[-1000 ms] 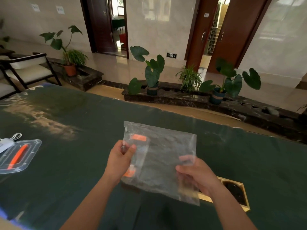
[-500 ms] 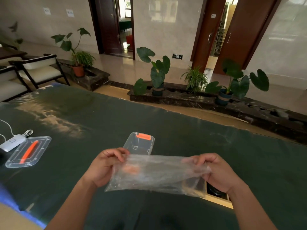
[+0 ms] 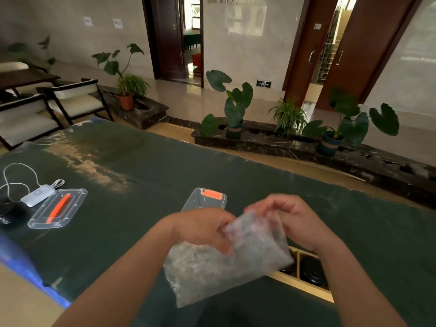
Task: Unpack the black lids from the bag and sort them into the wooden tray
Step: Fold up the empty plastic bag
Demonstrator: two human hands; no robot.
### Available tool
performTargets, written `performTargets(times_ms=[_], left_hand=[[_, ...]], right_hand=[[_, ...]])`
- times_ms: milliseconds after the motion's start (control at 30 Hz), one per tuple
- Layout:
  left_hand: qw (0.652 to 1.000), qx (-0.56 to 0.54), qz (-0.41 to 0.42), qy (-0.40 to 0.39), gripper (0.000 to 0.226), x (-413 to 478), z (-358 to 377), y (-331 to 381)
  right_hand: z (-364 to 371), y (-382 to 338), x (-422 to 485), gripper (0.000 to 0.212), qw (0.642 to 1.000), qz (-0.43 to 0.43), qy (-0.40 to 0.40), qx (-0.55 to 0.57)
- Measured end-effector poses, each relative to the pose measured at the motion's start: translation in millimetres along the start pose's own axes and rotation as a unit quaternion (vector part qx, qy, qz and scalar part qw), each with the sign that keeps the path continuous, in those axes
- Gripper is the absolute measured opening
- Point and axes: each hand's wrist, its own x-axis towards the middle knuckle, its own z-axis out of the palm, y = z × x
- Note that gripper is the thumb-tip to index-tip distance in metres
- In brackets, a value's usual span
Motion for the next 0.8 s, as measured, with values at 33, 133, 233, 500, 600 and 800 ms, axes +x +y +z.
performTargets(times_ms=[33,133,233,500,600,800], left_hand=[[0.997,-0.067,0.009,0.04,0.013,1.0,4.7,-3.5],[0.929,-0.26,-0.008,0.263,0.015,8.0,23.1,-22.1],[0.853,-0.363,-0.043,0.371,0.011,20.1,45.3,-35.0],[0.763,-0.512,-0.081,0.386,0.031,1.5,55.0,-67.1],[0.722,-0.563,-0.073,0.396,0.048,-10.9,54.8,-77.6],[0.86,-0.343,-0.036,0.376,0.082,-44.4,71.0,-82.1]], right_hand=[[-0.3,5.4,1.8,0.026,0.992,0.005,0.042,0.119],[6.7,37.4,1.8,0.069,0.913,0.092,0.125,0.376],[45.1,66.5,-2.8,0.082,0.93,0.198,0.083,0.299],[90.9,90.4,2.3,0.065,0.971,0.124,0.183,0.086],[98.2,94.5,5.0,0.041,0.982,0.065,0.178,0.02],[108.7,91.1,11.7,0.031,0.976,0.003,0.174,-0.129]])
